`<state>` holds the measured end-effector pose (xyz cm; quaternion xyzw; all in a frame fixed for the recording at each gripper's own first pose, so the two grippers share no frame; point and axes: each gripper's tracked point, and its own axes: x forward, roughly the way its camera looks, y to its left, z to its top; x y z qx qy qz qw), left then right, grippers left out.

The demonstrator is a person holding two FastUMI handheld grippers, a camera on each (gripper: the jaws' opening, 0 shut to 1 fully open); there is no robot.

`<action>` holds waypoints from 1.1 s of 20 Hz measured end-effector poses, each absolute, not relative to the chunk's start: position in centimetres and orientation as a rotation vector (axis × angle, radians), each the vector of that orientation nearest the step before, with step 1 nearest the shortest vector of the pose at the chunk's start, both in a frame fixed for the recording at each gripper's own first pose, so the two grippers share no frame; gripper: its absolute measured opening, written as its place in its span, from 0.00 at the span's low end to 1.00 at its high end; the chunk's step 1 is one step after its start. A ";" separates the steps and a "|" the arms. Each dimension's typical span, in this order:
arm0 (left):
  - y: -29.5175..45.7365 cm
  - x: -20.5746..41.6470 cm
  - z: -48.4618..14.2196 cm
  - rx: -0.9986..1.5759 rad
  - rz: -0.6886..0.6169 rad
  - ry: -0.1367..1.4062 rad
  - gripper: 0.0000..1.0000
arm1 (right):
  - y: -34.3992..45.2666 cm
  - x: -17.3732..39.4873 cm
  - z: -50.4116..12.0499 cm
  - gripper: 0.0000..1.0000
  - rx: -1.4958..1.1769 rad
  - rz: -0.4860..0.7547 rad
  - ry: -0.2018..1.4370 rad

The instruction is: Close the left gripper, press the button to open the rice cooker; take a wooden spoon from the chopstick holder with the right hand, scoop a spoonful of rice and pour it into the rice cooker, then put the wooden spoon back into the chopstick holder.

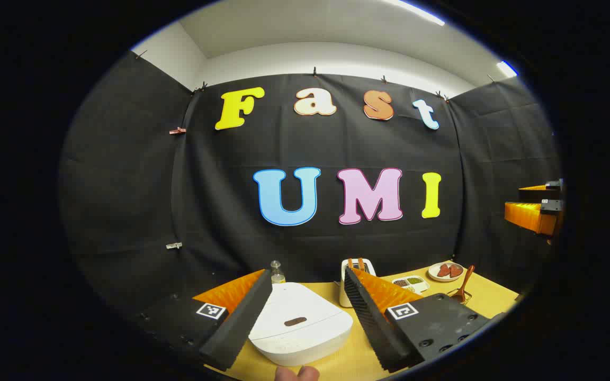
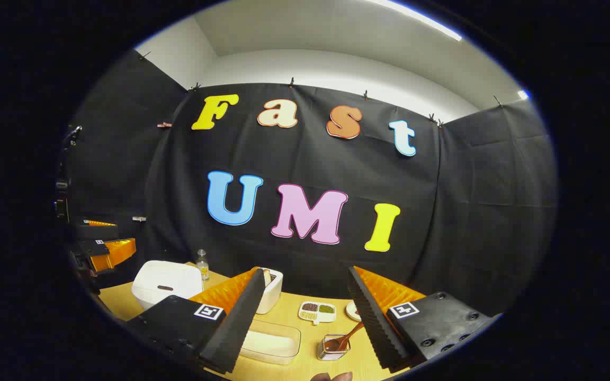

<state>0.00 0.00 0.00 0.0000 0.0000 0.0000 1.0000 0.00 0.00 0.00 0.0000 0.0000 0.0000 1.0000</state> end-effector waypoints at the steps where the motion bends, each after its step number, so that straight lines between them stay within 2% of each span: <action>1: 0.0 0.0 -0.1 0.002 0.001 0.003 0.95 | 0.0 0.1 -0.1 0.97 0.003 0.002 0.001; 22: 0.5 -0.5 -0.5 -0.003 0.020 0.009 0.95 | -1.2 -0.6 -0.2 0.97 -0.023 -0.033 -0.012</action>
